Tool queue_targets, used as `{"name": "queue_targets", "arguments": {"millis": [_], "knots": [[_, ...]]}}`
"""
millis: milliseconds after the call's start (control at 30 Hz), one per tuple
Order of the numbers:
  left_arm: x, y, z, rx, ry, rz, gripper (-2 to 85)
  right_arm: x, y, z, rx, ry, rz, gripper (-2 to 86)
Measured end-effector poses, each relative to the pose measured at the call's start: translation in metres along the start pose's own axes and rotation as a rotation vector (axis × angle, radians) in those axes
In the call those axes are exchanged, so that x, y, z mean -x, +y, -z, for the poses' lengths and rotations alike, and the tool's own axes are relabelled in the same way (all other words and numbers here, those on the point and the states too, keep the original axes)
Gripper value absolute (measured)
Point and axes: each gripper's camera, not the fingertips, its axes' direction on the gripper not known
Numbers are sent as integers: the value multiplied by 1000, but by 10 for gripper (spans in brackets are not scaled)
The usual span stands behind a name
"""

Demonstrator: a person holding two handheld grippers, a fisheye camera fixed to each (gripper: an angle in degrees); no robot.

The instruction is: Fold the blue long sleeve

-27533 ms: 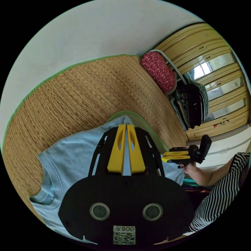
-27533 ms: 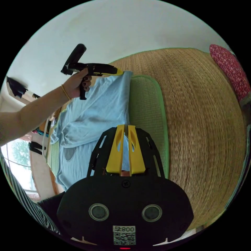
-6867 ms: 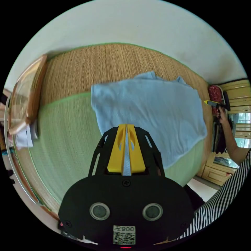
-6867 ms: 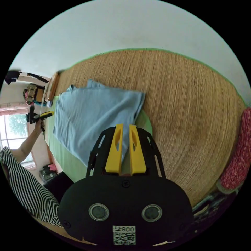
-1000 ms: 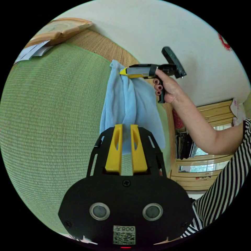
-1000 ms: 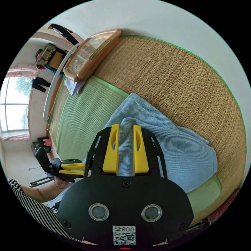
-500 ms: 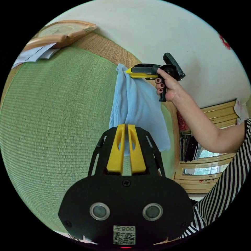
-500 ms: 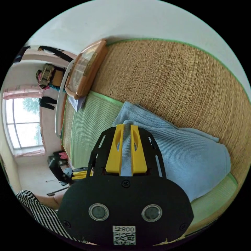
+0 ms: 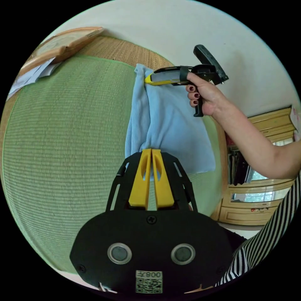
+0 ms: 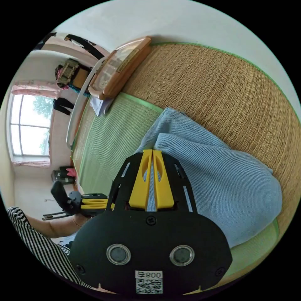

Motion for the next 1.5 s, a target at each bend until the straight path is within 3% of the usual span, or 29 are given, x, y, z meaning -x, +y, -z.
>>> {"name": "queue_targets", "arguments": {"millis": [167,333,433,633,900,1000,1133,1233,1500], "knots": [[-1,15,17,-56,12,38,2,-6,35,27,-47,-56,67,5],[-7,23,18,-35,16,23,4,-22,134,50,-55,-122,32,31],[-13,24,16,-44,28,6,4,-30,193,46,12,-61,-56,78],[-8,15,-19,49,-69,22,1,-35,283,59,3,70,-104,90],[-13,11,-33,76,-134,22,1,-51,333,61,-90,131,-40,44],[-8,8,-40,91,-137,17,1,-71,345,39,-24,184,-28,14],[-3,7,-43,97,-142,62,2,-95,366,50,-72,99,-57,5],[-10,9,-34,35,-156,69,3,-101,384,68,-121,147,-49,3],[-28,32,-65,0,214,127,21,-163,422,77,-142,-76,-130,5]]}}
